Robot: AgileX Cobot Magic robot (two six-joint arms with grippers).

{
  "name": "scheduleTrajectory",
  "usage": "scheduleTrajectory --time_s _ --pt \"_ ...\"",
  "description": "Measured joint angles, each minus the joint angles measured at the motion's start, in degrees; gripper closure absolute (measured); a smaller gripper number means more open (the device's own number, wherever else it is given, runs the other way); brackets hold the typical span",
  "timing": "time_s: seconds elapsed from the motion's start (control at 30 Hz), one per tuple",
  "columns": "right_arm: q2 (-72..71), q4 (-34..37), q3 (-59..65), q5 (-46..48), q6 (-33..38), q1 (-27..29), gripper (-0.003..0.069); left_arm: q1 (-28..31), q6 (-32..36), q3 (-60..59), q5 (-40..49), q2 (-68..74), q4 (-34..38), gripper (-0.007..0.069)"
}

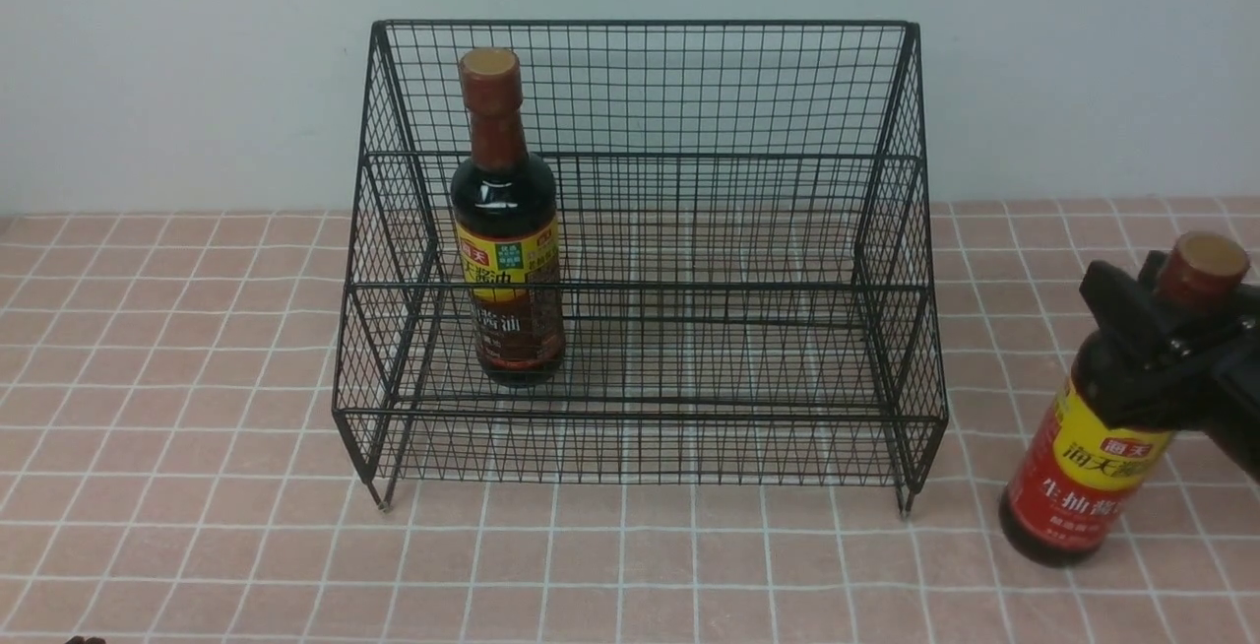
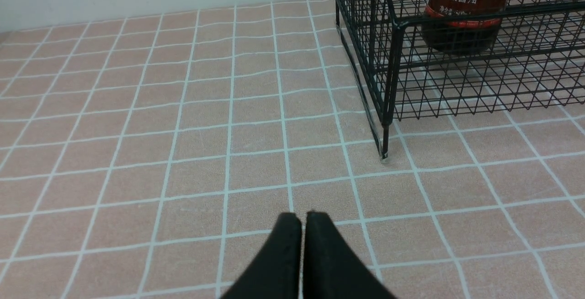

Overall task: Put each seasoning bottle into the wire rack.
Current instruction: Use the right arm to grab the condiment bottle closest to it, then use the right arm to put the condiment bottle back on the shelf

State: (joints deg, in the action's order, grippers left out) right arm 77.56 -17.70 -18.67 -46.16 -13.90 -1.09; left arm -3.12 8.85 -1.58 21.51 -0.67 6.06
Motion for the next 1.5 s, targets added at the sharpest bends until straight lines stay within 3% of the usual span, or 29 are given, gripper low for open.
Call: scheduleTrajectory --time_s 0.17,0.4,0.63,0.9,1.03,1.2,1.5 --pt "-4.9 -8.6 -7.7 9.5 -7.3 -0.3 0.0390 0.0 0.0 0.0 0.0 0.0 0.0 0.0631" --pt "-6.9 -12.6 -25.0 19.7 -12.3 -4.8 0.0391 0.0 0.0 0.0 0.0 0.0 0.0 0.0631" --pt "-2.2 -14.0 -41.4 21.3 -14.6 -9.1 0.0391 0.0 0.0 0.0 0.0 0.0 0.0 0.0631" --pt "11.8 -18.5 -62.4 21.4 -28.4 -9.5 0.0393 0.0 0.0 0.0 0.0 0.0 0.0 0.0631" --pt "18.7 -24.7 -69.1 22.1 -35.8 -10.4 0.0393 0.1 0.0 0.0 0.0 0.0 0.0 0.0631" --pt "25.7 -32.2 -74.4 25.2 -38.3 -12.8 0.0393 0.1 0.0 0.0 0.0 0.0 0.0 0.0631" --pt "29.9 -34.7 -77.4 29.3 -40.3 -13.6 0.0393 0.1 0.0 0.0 0.0 0.0 0.0 0.0631"
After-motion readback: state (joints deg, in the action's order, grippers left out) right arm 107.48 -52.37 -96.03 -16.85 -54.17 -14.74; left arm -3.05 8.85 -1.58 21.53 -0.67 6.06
